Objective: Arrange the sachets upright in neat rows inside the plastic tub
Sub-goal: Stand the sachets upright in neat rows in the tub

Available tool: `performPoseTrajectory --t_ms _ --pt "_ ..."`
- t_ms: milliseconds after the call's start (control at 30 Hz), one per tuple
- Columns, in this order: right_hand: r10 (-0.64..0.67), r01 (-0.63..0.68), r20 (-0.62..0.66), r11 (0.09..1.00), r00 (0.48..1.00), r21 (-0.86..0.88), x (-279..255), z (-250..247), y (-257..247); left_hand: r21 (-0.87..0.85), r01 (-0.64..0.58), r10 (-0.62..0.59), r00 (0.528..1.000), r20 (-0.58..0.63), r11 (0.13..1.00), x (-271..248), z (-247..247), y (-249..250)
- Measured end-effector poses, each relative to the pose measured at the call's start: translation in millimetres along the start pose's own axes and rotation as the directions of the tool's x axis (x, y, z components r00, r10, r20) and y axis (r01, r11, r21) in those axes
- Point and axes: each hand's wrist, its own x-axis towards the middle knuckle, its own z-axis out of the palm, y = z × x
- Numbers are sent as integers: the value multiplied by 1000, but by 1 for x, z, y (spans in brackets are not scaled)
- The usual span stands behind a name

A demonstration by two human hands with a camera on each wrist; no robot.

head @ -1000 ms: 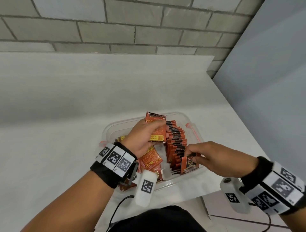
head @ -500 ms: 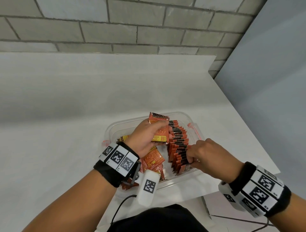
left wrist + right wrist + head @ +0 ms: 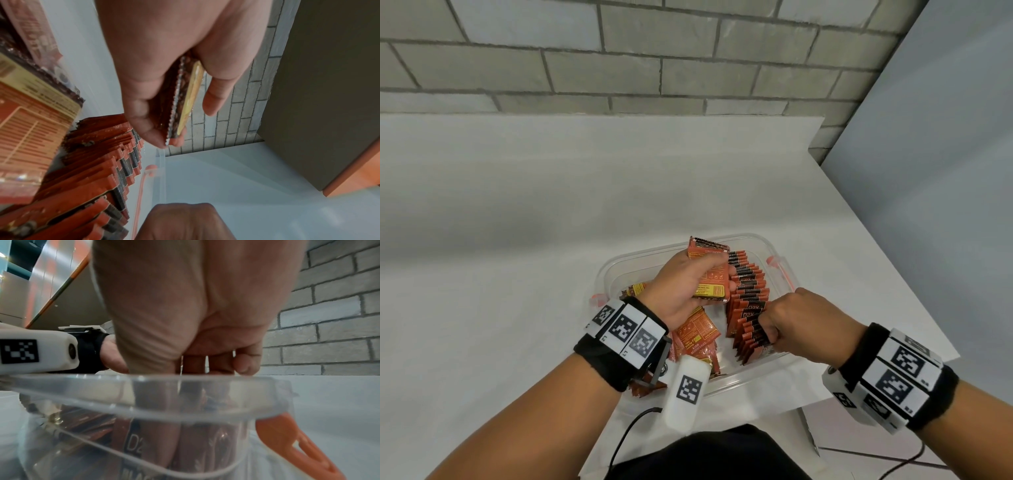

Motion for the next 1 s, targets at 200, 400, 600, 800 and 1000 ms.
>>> performPoseTrajectory --t_ms 200,400,600,800,1000 --pt "-12 11 18 999 1000 41 1 -1 4 -74 18 -18 1000 -1 997 2 -1 -1" --pt "19 -37 86 976 996 215 -1 -6 18 -79 46 -45 999 13 996 3 -2 0" --pt "80 -67 -18 922 997 381 -3 -25 19 -52 35 -34 999 30 998 3 -3 0" --pt "211 4 -263 772 941 635 7 -55 7 19 -53 50 992 113 998 0 -2 1" --pt "242 128 -430 731 869 670 17 -59 2 -13 -58 59 995 75 998 -2 -3 4"
